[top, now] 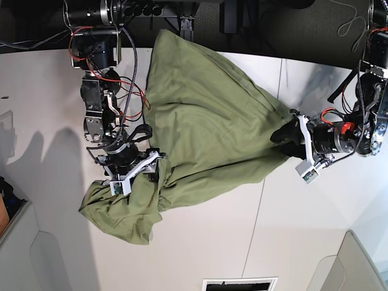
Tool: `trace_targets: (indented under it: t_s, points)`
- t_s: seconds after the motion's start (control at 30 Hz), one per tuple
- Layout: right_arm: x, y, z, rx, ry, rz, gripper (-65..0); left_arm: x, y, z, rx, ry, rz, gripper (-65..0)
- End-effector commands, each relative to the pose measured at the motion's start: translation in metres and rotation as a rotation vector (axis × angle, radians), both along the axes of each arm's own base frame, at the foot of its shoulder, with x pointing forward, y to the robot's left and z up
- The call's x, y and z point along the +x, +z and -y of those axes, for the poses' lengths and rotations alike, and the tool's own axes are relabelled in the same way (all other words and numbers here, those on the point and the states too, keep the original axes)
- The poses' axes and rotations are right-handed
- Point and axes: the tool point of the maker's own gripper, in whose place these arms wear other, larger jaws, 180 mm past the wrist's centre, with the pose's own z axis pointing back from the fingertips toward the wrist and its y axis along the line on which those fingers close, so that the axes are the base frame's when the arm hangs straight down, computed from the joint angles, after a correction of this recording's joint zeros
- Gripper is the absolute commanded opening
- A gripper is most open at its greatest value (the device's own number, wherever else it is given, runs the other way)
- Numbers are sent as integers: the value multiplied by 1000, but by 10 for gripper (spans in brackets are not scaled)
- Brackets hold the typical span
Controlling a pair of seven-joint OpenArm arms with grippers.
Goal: Layout the t-shirt on the table in an organized manner, then fold the t-shirt properly
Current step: 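Pull the grasped shirt edges apart, stretching the shirt across the table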
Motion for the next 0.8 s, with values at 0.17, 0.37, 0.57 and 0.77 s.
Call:
trace_targets:
  t_s: [0.17,0.37,0.57,0.77]
  points:
    - [11,17,7,-20,-26,43,-650,15,-22,-9,0,77,35,-329]
    - [16,50,21,-81,-33,72,-650,16,-60,-35,17,183,-39,-329]
    - [7,86,51,-100,-100,67,-650,26,-73,-70,85,254,-69,-329]
    - [-31,71,66,-126,-125,-75,-299,36,-69,-86,94,290,-57,-329]
